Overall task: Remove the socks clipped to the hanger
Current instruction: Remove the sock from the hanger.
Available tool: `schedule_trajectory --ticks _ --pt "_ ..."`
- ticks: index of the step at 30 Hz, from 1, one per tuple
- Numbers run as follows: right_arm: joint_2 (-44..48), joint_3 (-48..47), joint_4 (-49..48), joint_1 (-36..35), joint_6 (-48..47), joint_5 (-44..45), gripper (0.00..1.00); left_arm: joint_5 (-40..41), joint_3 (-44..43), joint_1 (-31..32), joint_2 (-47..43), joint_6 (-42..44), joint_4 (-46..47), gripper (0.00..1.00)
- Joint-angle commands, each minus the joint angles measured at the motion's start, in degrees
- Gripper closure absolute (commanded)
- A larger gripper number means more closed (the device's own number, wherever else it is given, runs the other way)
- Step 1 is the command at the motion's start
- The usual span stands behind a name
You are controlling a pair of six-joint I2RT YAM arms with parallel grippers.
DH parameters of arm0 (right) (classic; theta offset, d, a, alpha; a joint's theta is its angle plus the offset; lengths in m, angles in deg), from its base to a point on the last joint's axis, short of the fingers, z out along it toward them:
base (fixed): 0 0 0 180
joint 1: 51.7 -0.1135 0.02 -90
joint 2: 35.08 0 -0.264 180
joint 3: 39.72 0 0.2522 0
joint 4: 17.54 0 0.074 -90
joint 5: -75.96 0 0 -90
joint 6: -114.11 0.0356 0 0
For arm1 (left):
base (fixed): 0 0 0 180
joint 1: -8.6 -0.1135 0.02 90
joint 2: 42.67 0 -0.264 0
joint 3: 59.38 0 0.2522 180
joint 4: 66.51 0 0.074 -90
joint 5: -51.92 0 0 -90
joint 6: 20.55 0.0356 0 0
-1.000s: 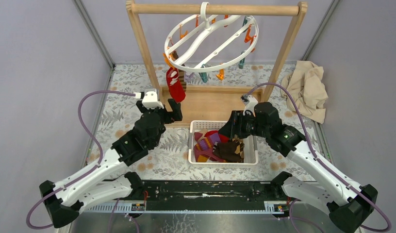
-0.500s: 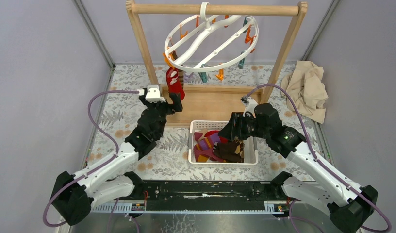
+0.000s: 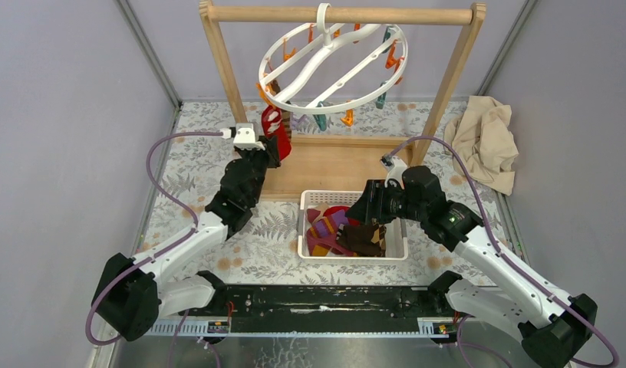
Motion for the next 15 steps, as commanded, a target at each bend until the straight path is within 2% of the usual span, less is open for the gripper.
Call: schedule_trajectory --ticks 1,7,15 --pt "0.61 0.58 -3.76 -0.26 0.72 -1.53 0.36 -3.01 -2.74 -0.47 -0.41 -0.86 1.48 0.8" --pt "-0.77 1.09 -7.06 -0.25 2.49 -2.6 0.36 -7.52 -5.58 -0.48 -1.29 -2.18 -4.73 0.98" --pt "-4.59 1.81 -16.86 -0.23 7.7 -4.91 0.36 -13.75 -10.71 -0.47 -3.22 -6.33 -16.11 1.0"
